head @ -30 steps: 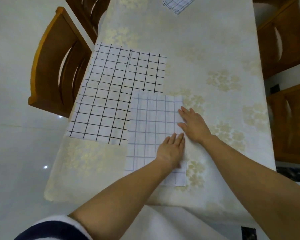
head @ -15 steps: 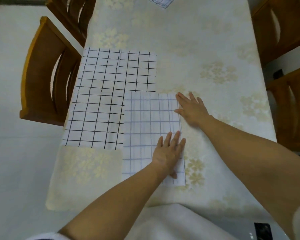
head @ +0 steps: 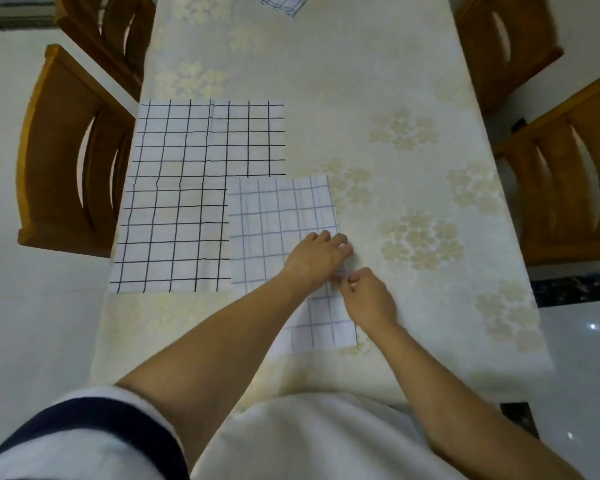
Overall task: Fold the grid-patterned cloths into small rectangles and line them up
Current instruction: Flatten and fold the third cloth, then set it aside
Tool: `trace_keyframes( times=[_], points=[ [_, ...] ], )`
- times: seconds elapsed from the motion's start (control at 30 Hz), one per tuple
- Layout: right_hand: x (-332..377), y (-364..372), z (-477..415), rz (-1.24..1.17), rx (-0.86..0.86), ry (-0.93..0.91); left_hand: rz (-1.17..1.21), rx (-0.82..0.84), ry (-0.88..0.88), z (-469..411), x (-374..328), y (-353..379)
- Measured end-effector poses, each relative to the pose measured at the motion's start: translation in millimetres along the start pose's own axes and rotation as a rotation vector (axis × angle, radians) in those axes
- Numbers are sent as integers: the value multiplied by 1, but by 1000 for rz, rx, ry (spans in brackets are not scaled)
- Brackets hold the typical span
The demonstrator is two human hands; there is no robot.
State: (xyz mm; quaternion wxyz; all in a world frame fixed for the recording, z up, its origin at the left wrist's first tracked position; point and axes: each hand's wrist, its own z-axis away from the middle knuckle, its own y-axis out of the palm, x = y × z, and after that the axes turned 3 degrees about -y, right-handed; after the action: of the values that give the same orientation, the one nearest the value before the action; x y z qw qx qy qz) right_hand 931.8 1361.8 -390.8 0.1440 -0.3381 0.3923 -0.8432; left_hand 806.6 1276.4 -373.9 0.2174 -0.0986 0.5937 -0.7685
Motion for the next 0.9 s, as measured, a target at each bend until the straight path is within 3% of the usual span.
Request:
trace_keyframes(
  times=[0.13, 0.23, 0.43, 0.53, 0.67, 0.77, 0.9],
  points=[
    [1, 17, 20, -5, -10, -17, -150, 84, 237, -18, -7, -12],
    [-4, 4, 15, -108, 47, -6, -169, 47, 399, -26, -12, -17],
    [-29, -23, 4, -164, 106, -111, -281, 163, 393, -40, -8, -11],
    [-43, -37, -2, -146, 110, -161, -276, 167, 365, -46, -2, -20],
    [-63, -59, -17, -56, 165, -187, -132, 23, 250, -50, 27, -30],
    [-76, -83, -36, 33, 250, -202, -65, -47, 126, -45, 59, -41],
    [-79, -125, -69, 221, 382, -244, 144, -2, -132, -30, 100, -48]
  ],
)
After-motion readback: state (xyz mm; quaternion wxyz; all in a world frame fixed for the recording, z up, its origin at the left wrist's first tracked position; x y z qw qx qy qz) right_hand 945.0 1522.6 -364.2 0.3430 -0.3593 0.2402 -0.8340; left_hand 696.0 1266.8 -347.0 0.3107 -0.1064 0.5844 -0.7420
